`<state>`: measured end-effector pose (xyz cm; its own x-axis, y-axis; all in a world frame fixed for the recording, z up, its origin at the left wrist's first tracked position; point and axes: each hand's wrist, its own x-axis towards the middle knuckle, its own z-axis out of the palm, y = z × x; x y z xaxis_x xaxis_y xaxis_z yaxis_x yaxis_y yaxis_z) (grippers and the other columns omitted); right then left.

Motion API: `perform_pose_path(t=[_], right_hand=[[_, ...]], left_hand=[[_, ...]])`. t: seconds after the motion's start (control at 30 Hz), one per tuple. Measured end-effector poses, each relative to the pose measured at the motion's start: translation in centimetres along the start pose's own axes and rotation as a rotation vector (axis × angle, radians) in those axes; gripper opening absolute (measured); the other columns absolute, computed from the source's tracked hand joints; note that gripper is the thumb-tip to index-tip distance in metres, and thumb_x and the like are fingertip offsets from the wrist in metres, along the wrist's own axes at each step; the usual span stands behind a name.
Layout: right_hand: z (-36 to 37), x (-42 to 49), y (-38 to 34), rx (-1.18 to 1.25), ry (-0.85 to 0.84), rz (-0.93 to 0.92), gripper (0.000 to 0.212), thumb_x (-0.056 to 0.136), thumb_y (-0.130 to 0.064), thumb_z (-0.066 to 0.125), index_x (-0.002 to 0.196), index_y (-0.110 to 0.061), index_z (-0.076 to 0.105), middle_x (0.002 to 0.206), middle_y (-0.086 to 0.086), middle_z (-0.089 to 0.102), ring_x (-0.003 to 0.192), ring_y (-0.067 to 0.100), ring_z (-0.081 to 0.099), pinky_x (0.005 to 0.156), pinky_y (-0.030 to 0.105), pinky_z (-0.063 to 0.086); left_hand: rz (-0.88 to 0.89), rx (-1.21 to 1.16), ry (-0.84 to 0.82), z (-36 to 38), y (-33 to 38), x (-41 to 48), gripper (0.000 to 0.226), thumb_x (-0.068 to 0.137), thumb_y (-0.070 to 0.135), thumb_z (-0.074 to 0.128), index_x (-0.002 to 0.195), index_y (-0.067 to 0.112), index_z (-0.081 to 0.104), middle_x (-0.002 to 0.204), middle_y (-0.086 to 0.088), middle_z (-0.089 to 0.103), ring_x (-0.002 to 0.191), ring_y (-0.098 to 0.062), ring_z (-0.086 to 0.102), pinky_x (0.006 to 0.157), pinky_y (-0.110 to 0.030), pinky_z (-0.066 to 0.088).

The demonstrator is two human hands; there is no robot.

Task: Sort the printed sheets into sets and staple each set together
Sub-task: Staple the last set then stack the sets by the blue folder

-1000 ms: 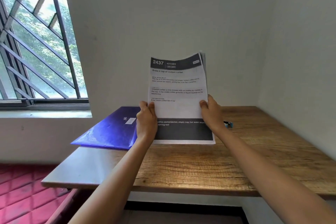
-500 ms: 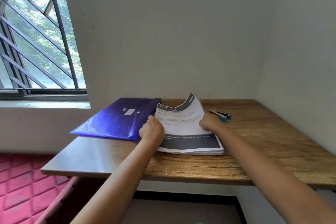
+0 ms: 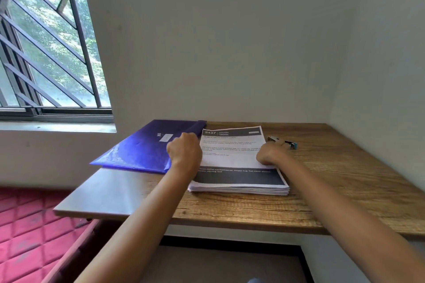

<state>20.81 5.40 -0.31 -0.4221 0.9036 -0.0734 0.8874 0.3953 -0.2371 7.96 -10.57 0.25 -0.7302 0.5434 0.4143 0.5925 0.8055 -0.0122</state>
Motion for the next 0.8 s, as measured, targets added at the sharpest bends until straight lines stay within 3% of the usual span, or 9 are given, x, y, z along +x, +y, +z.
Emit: perform_pose_path(t=[0.1,0.2,0.33,0.4,0.47,0.53,0.67,0.8], right_hand=[[-1.7,0.1,-1.5,0.036,0.171,-0.188,0.052,0.093,-0.026,0.05,0.136,0.0,0.037,0.143,0.023,0.027,0.13,0.037,0.031,0.105,0.041,0.033],[-3.4,-0.5,-5.0,0.102,0.232,-0.421,0.048,0.094,-0.028,0.053,0.133,-0.003,0.041,0.137,0.02,0.034,0.127,0.036,0.035,0.102,0.04,0.035],[-2.7,-1.1,-10.6,0.13,0.139,-0.669,0.043,0.092,-0.027,0.056,0.128,-0.005,0.049,0.131,0.017,0.046,0.121,0.03,0.044,0.094,0.032,0.037],[-1.4,-1.1,-13.2,0.129,0.101,-0.722,0.034,0.09,-0.03,0.058,0.11,-0.001,0.058,0.113,0.016,0.056,0.107,0.028,0.053,0.075,0.027,0.037],[0.2,-0.9,-15.4,0.114,0.066,-0.715,0.031,0.09,-0.035,0.059,0.082,-0.005,0.055,0.089,0.012,0.055,0.093,0.027,0.054,0.063,0.029,0.034],[1.5,-0.8,-17.3,0.095,0.036,-0.706,0.035,0.09,-0.037,0.058,0.073,-0.009,0.045,0.085,0.011,0.053,0.097,0.03,0.055,0.072,0.032,0.038],[3.3,0.0,-19.9,0.057,0.021,-0.675,0.041,0.09,-0.045,0.057,0.099,-0.005,0.058,0.115,0.019,0.063,0.114,0.035,0.053,0.09,0.034,0.039],[4.6,0.8,-21.5,0.041,0.05,-0.639,0.056,0.084,-0.054,0.062,0.108,-0.004,0.061,0.117,0.017,0.062,0.115,0.034,0.054,0.091,0.034,0.041]], left_hand=[[-0.122,-0.318,0.068,-0.1,-3.1,1.8,0.028,0.099,0.018,0.042,0.111,0.003,0.062,0.115,-0.017,0.062,0.109,-0.039,0.059,0.073,-0.037,0.044],[-0.13,-0.522,0.055,1.3,-6.0,3.4,0.028,0.096,0.008,0.041,0.112,-0.002,0.061,0.118,-0.024,0.061,0.111,-0.042,0.055,0.081,-0.042,0.045],[-0.1,-0.552,-0.09,4.0,-7.9,4.5,0.038,0.098,0.006,0.034,0.131,0.005,0.052,0.128,-0.023,0.056,0.119,-0.038,0.05,0.086,-0.041,0.042],[-0.093,-0.514,-0.165,5.4,-8.3,4.7,0.039,0.098,0.008,0.032,0.135,0.006,0.046,0.131,-0.027,0.052,0.123,-0.041,0.045,0.096,-0.043,0.039],[-0.08,-0.478,-0.236,6.5,-8.7,4.7,0.038,0.1,0.013,0.032,0.134,0.008,0.047,0.132,-0.024,0.053,0.125,-0.039,0.043,0.099,-0.042,0.037],[-0.068,-0.437,-0.261,6.9,-9.0,4.8,0.038,0.101,0.018,0.031,0.132,0.012,0.051,0.132,-0.017,0.055,0.124,-0.034,0.046,0.096,-0.039,0.04],[-0.059,-0.375,-0.255,7.0,-10.0,4.9,0.04,0.1,0.021,0.032,0.135,0.022,0.051,0.136,-0.009,0.054,0.124,-0.03,0.047,0.095,-0.035,0.04],[-0.075,-0.307,-0.227,7.2,-10.9,5.1,0.04,0.101,0.023,0.031,0.137,0.024,0.048,0.137,-0.006,0.048,0.126,-0.031,0.04,0.099,-0.039,0.036]])
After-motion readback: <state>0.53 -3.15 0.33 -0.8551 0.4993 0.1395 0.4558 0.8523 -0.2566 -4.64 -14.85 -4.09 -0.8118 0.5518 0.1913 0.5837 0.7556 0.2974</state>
